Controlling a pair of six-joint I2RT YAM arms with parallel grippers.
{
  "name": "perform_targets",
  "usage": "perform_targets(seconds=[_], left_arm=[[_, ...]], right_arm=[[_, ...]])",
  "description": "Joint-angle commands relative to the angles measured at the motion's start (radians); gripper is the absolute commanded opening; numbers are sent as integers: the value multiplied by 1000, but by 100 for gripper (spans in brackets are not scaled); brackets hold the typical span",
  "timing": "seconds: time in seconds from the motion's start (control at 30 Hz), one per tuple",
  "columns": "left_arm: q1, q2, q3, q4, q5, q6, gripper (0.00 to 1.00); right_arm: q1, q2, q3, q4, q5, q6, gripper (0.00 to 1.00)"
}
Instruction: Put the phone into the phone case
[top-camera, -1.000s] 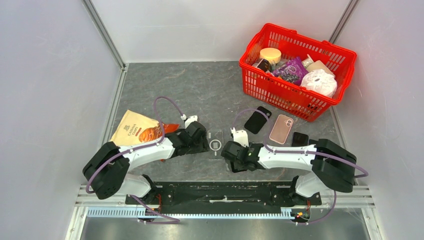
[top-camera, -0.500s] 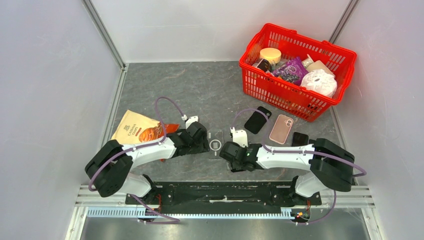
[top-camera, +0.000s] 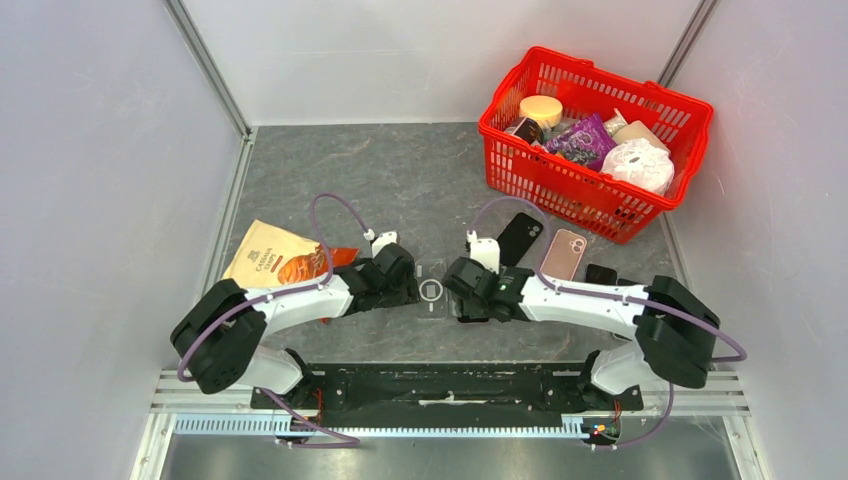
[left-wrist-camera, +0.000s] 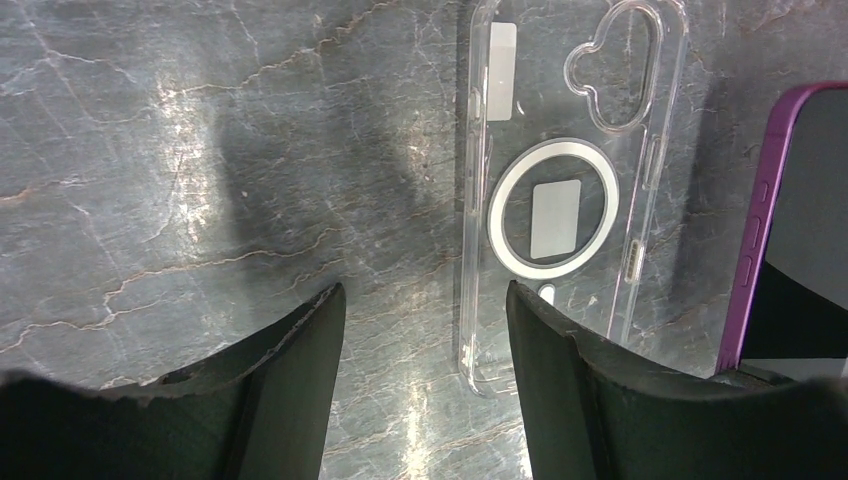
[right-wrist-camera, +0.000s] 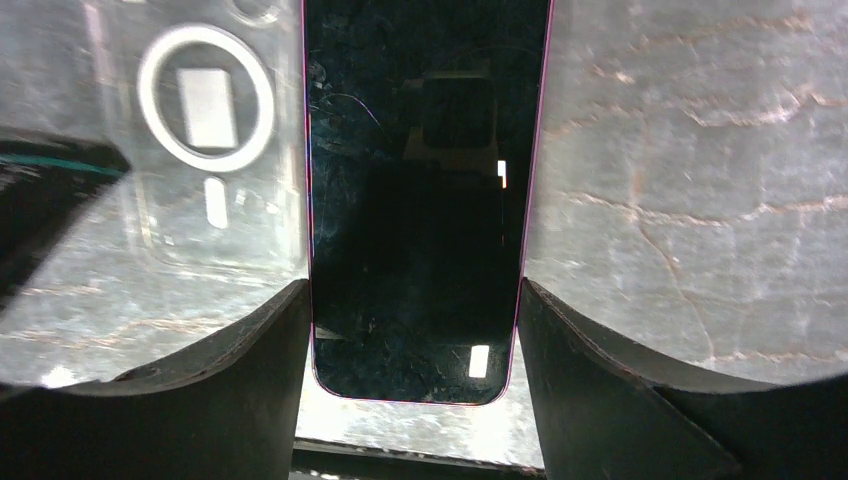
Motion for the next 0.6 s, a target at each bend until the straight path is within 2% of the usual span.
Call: perform_targets(seconds=[0.0, 0.57], left_arm=[[2, -33, 4, -29, -53, -16, 67], [100, -198, -97, -92, -93, -61, 67]], right_arm=[[0, 65, 133, 23, 22, -20, 69], [24, 331, 373, -5, 21, 0, 74]])
